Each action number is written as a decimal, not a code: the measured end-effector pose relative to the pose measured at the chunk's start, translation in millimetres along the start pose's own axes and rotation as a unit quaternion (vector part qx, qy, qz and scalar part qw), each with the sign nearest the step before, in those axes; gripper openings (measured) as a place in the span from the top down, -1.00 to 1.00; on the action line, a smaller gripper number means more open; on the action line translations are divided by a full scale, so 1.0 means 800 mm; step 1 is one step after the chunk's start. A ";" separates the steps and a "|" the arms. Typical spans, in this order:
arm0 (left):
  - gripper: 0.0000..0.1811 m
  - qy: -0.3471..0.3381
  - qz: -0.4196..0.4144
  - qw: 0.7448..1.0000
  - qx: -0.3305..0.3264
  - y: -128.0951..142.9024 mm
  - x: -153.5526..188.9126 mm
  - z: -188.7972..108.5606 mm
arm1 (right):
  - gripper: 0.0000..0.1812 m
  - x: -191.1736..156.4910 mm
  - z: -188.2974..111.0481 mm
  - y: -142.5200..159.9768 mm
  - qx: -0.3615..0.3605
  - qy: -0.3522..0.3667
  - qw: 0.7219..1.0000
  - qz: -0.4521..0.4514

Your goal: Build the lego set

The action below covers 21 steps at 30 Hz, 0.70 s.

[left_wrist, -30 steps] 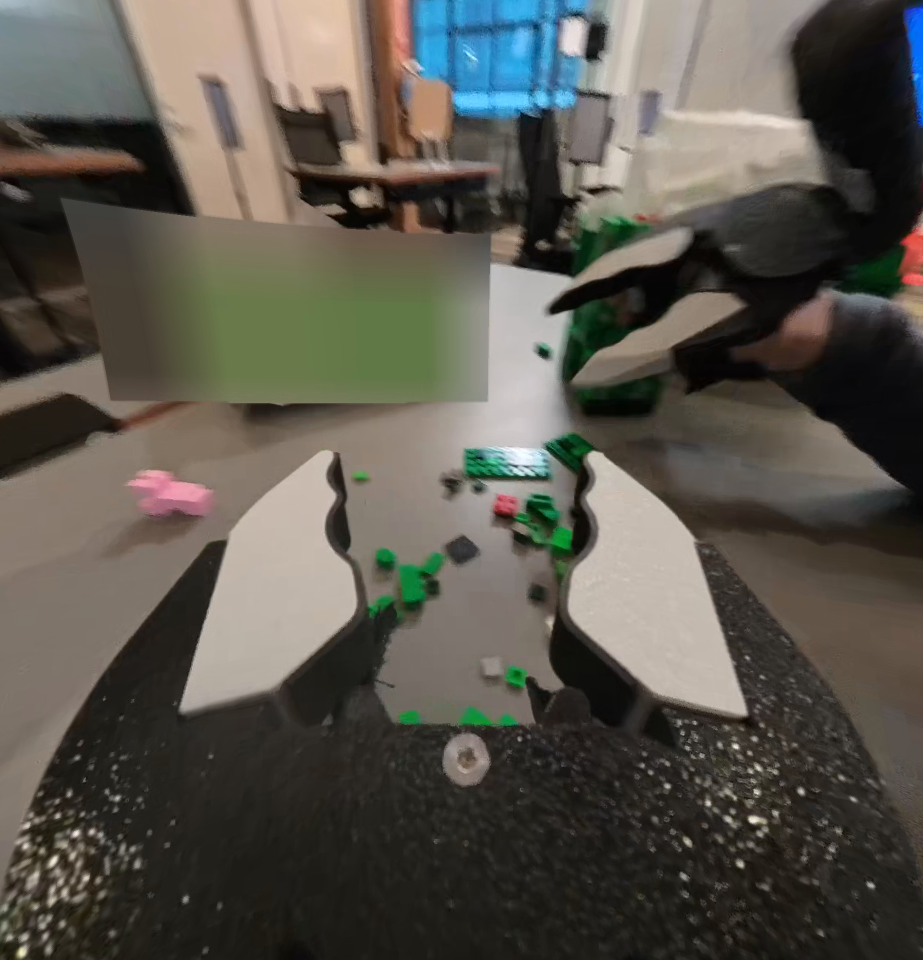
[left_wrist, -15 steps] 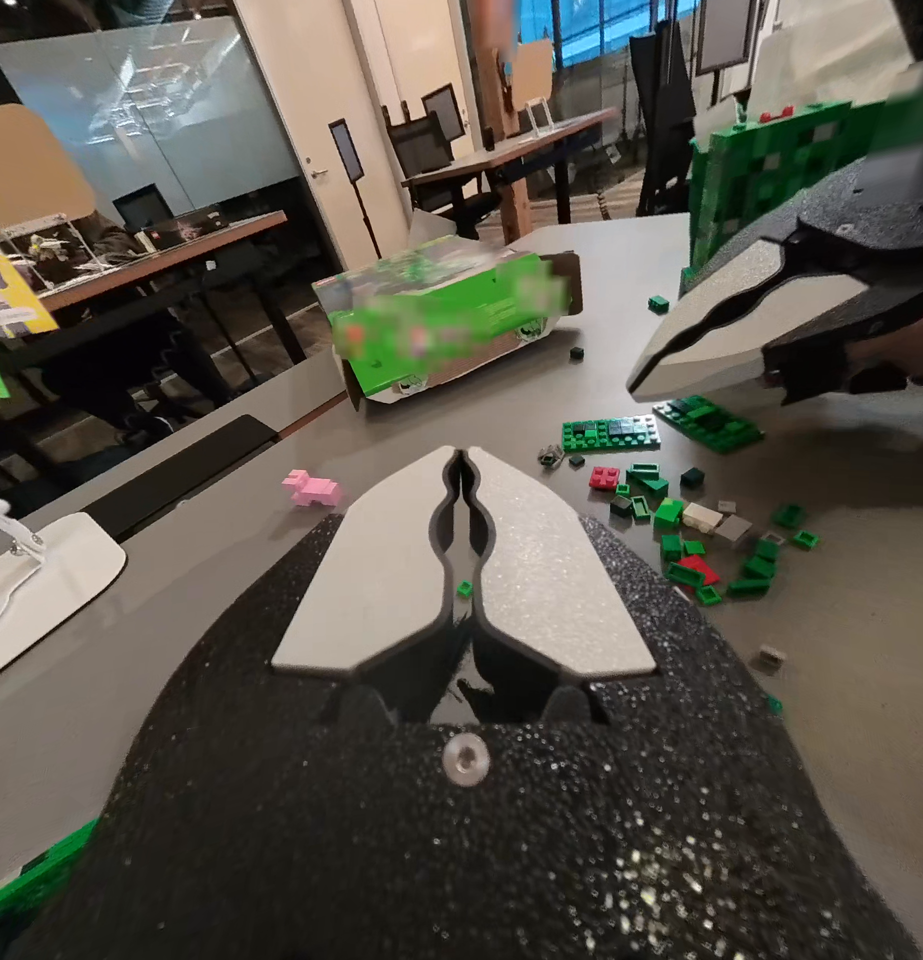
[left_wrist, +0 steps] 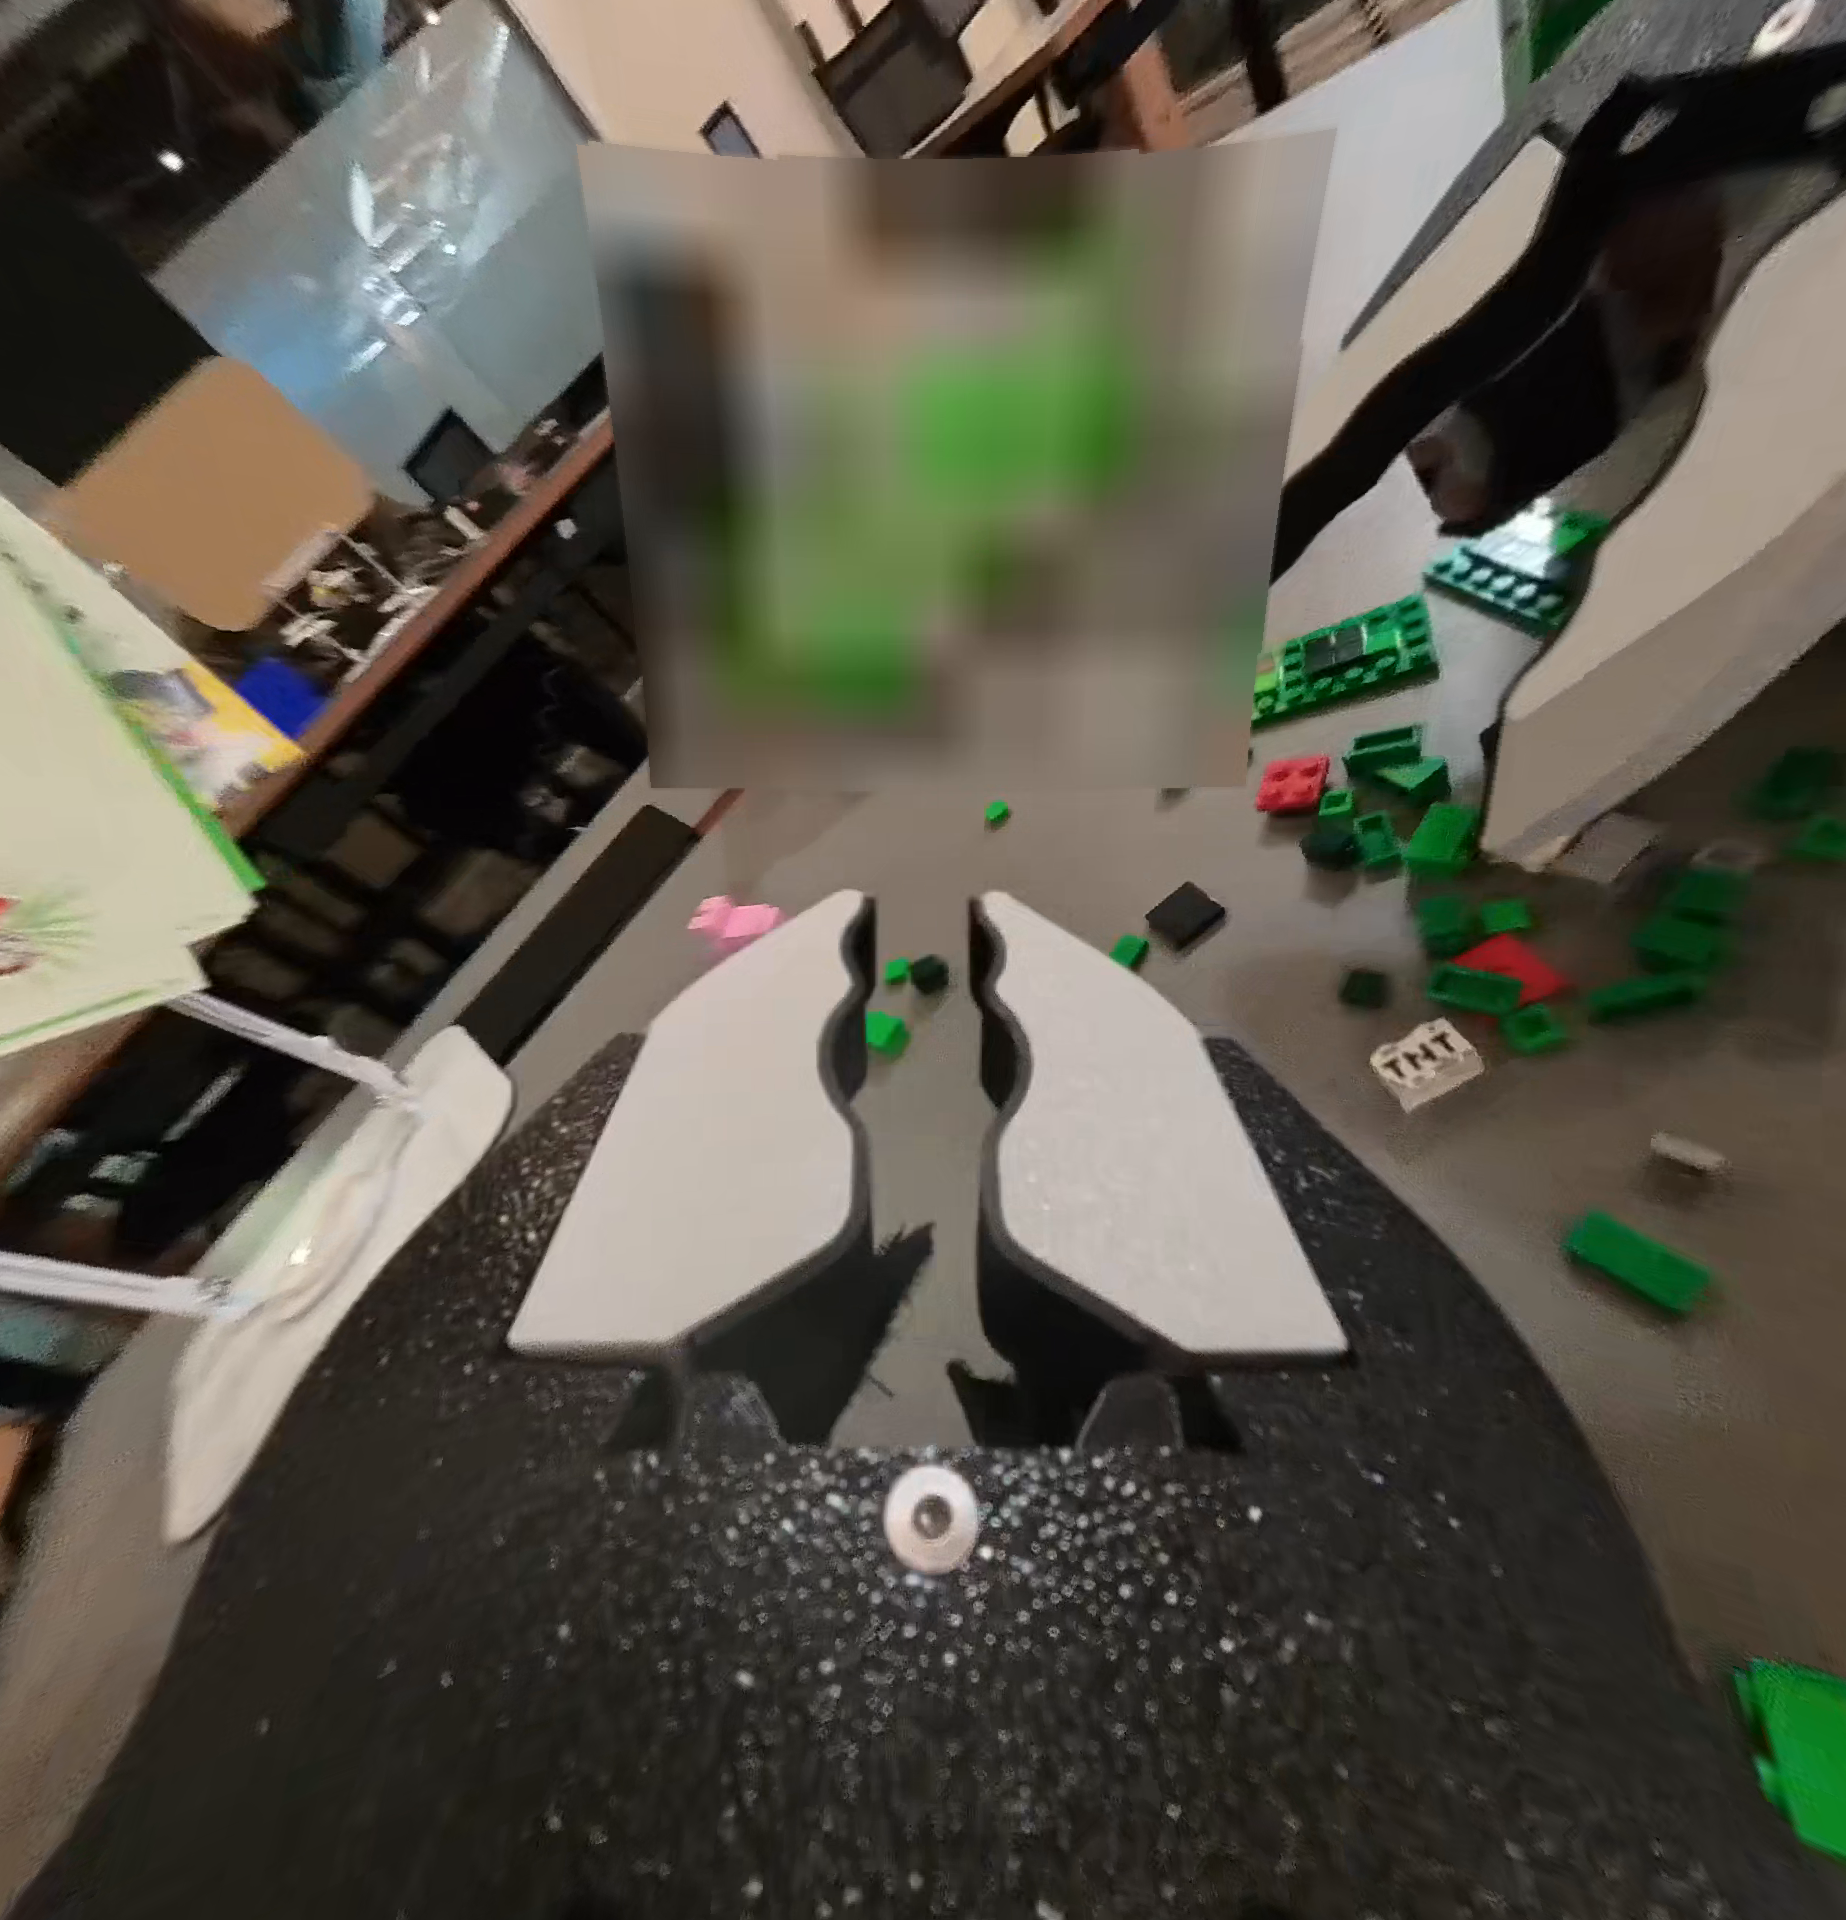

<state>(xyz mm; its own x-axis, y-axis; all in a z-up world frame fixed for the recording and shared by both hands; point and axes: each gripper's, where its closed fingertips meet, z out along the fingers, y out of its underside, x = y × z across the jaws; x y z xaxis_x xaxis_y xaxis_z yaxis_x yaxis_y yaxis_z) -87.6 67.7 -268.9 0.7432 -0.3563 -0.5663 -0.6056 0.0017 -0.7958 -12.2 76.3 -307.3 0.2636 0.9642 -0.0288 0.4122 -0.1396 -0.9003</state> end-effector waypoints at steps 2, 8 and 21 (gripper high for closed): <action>0.68 -0.008 0.009 1.000 -0.010 0.001 0.007 -0.012 | -0.09 -0.003 0.001 0.000 0.001 -0.006 1.000 0.003; 0.62 -0.032 0.045 0.998 -0.039 0.006 0.022 -0.080 | 0.39 -0.023 -0.001 -0.010 0.034 -0.051 0.998 0.000; -0.43 -0.108 -0.278 0.928 -0.224 0.185 -0.097 -0.114 | 0.73 -0.022 -0.008 -0.026 0.086 -0.025 0.995 -0.039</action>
<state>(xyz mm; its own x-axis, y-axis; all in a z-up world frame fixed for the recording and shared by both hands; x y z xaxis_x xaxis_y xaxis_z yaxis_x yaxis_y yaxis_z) -260.9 10.7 -322.8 0.9866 0.0103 -0.1627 -0.1322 -0.5330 -0.8357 -20.2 60.8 -285.1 0.1907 0.9813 0.0258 0.2738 -0.0280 -0.9614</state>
